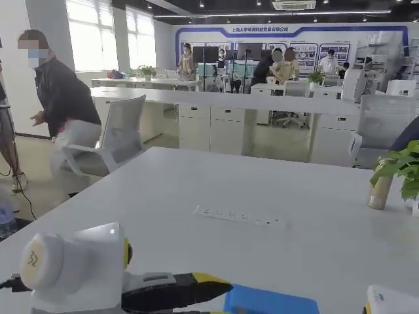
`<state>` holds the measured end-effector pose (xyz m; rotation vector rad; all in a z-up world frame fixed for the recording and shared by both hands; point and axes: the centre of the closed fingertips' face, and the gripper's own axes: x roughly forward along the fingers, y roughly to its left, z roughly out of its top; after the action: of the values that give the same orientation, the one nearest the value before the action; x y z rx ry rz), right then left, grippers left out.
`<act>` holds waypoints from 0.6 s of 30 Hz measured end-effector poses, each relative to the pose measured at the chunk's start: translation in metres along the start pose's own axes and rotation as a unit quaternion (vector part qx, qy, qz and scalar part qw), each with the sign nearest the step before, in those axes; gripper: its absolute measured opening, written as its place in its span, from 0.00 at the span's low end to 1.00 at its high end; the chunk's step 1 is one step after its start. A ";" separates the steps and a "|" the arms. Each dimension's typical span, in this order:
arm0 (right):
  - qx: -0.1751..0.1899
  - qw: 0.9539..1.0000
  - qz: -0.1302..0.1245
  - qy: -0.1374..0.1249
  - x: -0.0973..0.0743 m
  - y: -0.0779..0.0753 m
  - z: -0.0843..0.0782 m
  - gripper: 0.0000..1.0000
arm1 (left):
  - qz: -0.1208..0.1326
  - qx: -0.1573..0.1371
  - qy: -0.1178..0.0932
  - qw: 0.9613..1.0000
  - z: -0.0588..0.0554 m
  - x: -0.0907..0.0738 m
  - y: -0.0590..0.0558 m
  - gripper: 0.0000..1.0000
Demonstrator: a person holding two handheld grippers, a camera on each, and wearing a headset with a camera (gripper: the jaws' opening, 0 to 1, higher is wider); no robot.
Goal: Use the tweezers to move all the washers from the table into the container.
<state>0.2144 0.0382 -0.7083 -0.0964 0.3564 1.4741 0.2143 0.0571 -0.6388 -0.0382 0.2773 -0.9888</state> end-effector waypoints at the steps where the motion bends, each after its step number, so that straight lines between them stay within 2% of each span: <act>1: -0.001 1.000 0.003 -0.001 0.000 0.002 0.001 0.03 | -0.005 -0.007 -0.005 1.000 0.001 0.003 -0.001 0.28; 4: -0.018 1.000 0.016 -0.009 0.001 0.008 0.004 0.03 | -0.016 -0.028 -0.006 0.999 -0.001 0.005 -0.001 0.23; 6: -0.019 0.999 0.024 -0.017 0.001 0.011 0.007 0.03 | -0.014 -0.022 0.004 1.000 -0.005 0.007 0.002 0.18; 10: -0.024 0.999 0.029 -0.024 0.001 0.012 0.010 0.03 | -0.032 -0.013 0.024 0.999 -0.012 0.012 -0.001 0.05; 12: -0.026 0.999 0.031 -0.021 0.001 0.013 0.008 0.03 | -0.033 -0.015 0.024 0.999 -0.012 0.013 0.000 0.03; 14: -0.025 0.999 0.031 -0.020 0.001 0.013 0.006 0.03 | -0.043 -0.031 0.023 0.998 -0.013 0.014 -0.001 0.01; 18: -0.022 0.999 0.034 -0.014 0.001 0.012 0.000 0.03 | -0.056 -0.018 0.045 0.997 -0.019 0.015 -0.004 0.00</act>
<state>0.2026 0.0405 -0.7072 -0.0989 0.3063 1.5496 0.2140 0.0445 -0.6597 -0.0427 0.3797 -1.0982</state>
